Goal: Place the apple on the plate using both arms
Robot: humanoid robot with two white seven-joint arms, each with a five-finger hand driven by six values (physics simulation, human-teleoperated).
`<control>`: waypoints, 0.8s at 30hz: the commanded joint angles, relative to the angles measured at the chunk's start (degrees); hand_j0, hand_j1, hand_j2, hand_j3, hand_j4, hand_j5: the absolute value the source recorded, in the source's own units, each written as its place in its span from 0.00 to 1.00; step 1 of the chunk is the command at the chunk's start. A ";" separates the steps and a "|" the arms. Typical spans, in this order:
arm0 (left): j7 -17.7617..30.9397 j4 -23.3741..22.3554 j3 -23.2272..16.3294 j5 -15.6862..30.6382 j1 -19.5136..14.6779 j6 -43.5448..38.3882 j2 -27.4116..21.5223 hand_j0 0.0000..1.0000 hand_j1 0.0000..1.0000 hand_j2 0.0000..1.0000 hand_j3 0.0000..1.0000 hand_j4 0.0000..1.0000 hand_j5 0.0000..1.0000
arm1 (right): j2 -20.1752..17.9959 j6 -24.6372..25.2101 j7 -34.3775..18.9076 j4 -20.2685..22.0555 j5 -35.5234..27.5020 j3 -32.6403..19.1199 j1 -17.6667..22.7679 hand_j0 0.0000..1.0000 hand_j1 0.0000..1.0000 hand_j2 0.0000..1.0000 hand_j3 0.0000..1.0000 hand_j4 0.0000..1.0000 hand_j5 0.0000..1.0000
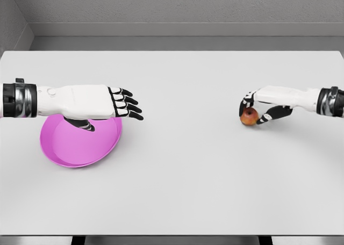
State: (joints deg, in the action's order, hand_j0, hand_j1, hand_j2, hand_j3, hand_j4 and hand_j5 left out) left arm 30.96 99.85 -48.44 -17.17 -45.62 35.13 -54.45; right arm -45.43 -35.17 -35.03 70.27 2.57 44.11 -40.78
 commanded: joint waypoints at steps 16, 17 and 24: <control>-0.03 -0.09 0.01 0.30 0.00 -0.13 -0.04 1.00 1.00 1.00 1.00 1.00 1.00 | -2.65 0.17 0.03 7.25 -7.49 -10.97 -2.99 1.00 1.00 1.00 1.00 1.00 1.00; -0.03 0.00 0.01 0.30 0.00 -0.13 -0.04 1.00 1.00 1.00 1.00 1.00 1.00 | -2.74 0.17 0.03 7.08 -7.49 -12.20 -1.94 1.00 1.00 1.00 1.00 1.00 1.00; -0.03 0.00 0.01 0.30 0.00 -0.13 -0.04 1.00 1.00 1.00 1.00 1.00 1.00 | -6.16 0.17 0.03 6.64 -7.31 -16.51 2.64 1.00 1.00 1.00 1.00 1.00 1.00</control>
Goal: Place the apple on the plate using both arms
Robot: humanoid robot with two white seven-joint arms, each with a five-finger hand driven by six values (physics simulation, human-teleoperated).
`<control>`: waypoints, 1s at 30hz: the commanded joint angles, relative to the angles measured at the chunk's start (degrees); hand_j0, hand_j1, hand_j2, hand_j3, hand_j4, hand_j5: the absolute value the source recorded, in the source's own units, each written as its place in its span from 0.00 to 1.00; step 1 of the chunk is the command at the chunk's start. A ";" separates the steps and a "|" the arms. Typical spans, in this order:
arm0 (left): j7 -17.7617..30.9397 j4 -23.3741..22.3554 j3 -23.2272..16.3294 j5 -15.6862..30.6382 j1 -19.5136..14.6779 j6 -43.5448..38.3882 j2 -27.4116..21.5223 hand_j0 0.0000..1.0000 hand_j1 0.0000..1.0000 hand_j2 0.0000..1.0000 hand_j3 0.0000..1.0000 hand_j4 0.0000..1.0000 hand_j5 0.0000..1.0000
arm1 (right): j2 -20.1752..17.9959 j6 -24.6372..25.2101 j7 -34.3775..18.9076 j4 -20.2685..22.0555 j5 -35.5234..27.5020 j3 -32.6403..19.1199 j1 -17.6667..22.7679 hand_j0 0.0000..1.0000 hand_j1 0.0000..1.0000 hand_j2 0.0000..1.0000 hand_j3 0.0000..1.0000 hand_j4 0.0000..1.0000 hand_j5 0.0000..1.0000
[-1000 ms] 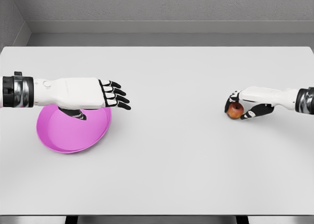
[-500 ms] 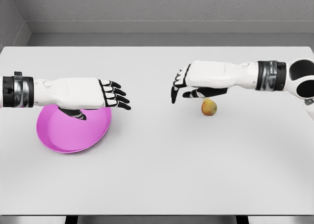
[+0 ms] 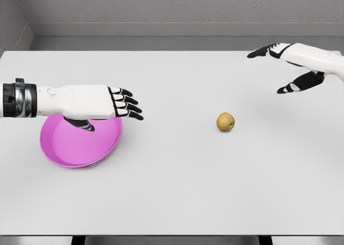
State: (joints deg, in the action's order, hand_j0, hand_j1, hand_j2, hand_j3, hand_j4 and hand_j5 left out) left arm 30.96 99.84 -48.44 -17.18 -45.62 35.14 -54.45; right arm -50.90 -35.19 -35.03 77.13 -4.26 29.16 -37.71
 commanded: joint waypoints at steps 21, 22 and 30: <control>-0.03 -11.68 -12.90 -4.18 -10.63 -0.14 18.77 1.00 1.00 1.00 1.00 1.00 1.00 | -5.00 0.19 0.03 -2.95 1.98 -4.81 5.63 1.00 1.00 1.00 1.00 1.00 1.00; -0.03 -13.26 -12.90 -4.18 -11.42 -0.14 20.61 1.00 1.00 1.00 1.00 1.00 1.00 | -4.82 0.19 0.03 -4.09 2.07 -4.72 5.63 1.00 1.00 1.00 1.00 1.00 1.00; -0.03 -20.38 -13.26 -4.44 -15.03 -0.14 34.15 1.00 1.00 1.00 1.00 1.00 1.00 | -4.47 0.19 0.03 -4.27 3.30 -4.37 5.72 1.00 1.00 1.00 1.00 1.00 1.00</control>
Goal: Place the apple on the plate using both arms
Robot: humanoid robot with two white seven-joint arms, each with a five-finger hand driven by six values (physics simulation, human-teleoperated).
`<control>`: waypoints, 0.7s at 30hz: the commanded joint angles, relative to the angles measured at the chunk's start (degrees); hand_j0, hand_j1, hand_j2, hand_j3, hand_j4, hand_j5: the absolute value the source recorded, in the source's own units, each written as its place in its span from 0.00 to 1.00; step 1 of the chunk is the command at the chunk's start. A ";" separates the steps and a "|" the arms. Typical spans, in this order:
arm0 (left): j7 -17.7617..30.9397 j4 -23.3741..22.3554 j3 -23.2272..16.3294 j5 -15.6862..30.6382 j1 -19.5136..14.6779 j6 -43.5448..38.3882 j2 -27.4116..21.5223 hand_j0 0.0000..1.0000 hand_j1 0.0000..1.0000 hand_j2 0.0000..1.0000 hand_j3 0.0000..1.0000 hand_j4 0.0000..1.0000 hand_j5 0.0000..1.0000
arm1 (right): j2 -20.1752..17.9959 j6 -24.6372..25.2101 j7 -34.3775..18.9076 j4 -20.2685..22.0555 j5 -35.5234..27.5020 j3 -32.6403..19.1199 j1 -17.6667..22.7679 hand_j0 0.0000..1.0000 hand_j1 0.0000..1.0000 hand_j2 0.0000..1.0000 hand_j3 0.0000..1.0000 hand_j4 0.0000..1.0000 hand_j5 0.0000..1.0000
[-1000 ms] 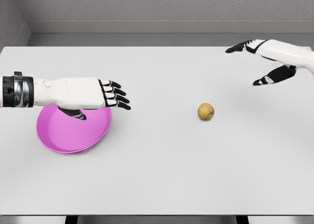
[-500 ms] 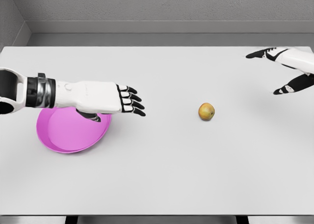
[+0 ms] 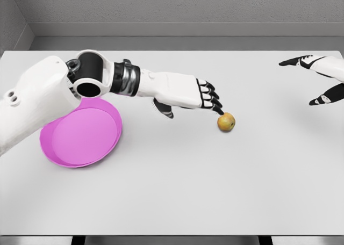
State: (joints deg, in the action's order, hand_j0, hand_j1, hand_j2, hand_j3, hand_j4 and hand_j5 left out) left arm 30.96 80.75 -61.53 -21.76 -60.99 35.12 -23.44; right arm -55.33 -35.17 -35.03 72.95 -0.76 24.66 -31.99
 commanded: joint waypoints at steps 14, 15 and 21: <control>-0.73 -10.96 -3.42 -10.67 -1.23 -0.12 12.89 1.00 1.00 1.00 1.00 1.00 1.00 | 2.06 0.17 0.03 0.00 2.52 0.65 0.97 1.00 1.00 1.00 1.00 1.00 1.00; -0.73 -10.96 -3.42 -10.67 -1.23 -0.12 12.98 1.00 1.00 1.00 1.00 1.00 1.00 | 2.06 0.17 0.03 -0.09 2.52 0.65 0.97 1.00 1.00 1.00 1.00 1.00 1.00; -3.63 -11.93 -3.68 -13.40 -0.88 -0.12 13.51 0.98 0.98 0.98 0.98 0.98 0.98 | 2.15 0.17 0.03 -0.26 3.04 0.65 0.97 1.00 1.00 1.00 1.00 1.00 1.00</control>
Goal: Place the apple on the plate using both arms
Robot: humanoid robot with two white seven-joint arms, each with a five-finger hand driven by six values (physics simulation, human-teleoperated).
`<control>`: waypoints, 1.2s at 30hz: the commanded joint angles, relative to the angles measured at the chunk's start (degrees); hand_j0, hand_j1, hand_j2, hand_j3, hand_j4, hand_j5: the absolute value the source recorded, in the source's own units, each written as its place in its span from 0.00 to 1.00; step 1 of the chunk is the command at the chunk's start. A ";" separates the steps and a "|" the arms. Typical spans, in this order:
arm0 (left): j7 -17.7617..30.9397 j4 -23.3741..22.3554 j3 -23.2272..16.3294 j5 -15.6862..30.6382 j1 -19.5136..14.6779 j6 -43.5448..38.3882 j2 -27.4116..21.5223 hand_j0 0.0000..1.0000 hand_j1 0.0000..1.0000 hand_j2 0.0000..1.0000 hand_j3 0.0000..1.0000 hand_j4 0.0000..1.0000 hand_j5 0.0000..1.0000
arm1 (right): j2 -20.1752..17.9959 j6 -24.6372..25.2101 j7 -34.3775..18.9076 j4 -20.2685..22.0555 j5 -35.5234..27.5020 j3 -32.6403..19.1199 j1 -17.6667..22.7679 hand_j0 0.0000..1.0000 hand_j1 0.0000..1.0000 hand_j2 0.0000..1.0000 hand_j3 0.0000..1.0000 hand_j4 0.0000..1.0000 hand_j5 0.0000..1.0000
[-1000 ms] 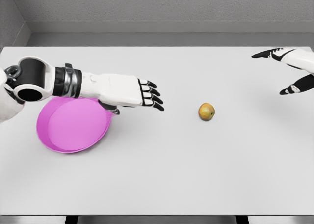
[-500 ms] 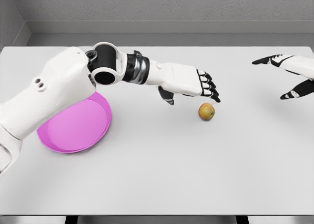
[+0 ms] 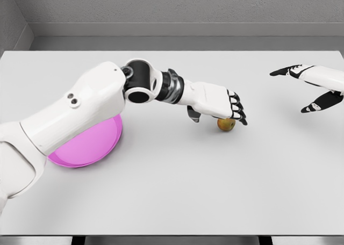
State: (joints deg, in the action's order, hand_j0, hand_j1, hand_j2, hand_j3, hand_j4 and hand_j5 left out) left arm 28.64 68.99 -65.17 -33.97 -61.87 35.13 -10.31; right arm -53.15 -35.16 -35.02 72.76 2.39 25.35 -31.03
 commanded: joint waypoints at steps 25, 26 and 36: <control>-9.13 -6.85 -5.32 -3.82 0.62 -0.13 3.80 0.93 0.93 0.93 0.93 0.93 0.93 | 1.38 0.16 0.02 -2.01 1.56 1.19 -0.09 1.00 1.00 1.00 1.00 1.00 1.00; -9.13 -6.85 -5.32 -3.91 0.53 -0.13 3.80 0.93 0.93 0.93 0.93 0.93 0.93 | 1.47 0.16 0.02 -2.01 1.56 1.19 -0.09 1.00 1.00 1.00 1.00 1.00 1.00; -9.13 -7.29 -5.40 -4.61 0.53 -1.64 4.51 0.92 0.92 0.92 0.92 0.92 0.92 | 1.47 0.16 0.02 -2.01 1.56 1.28 -0.09 1.00 1.00 1.00 1.00 1.00 1.00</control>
State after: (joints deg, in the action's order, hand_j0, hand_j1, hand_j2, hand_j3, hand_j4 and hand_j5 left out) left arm 19.54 61.75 -70.61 -38.50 -61.35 34.28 -5.89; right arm -51.61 -35.16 -35.02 70.73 4.36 26.63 -31.11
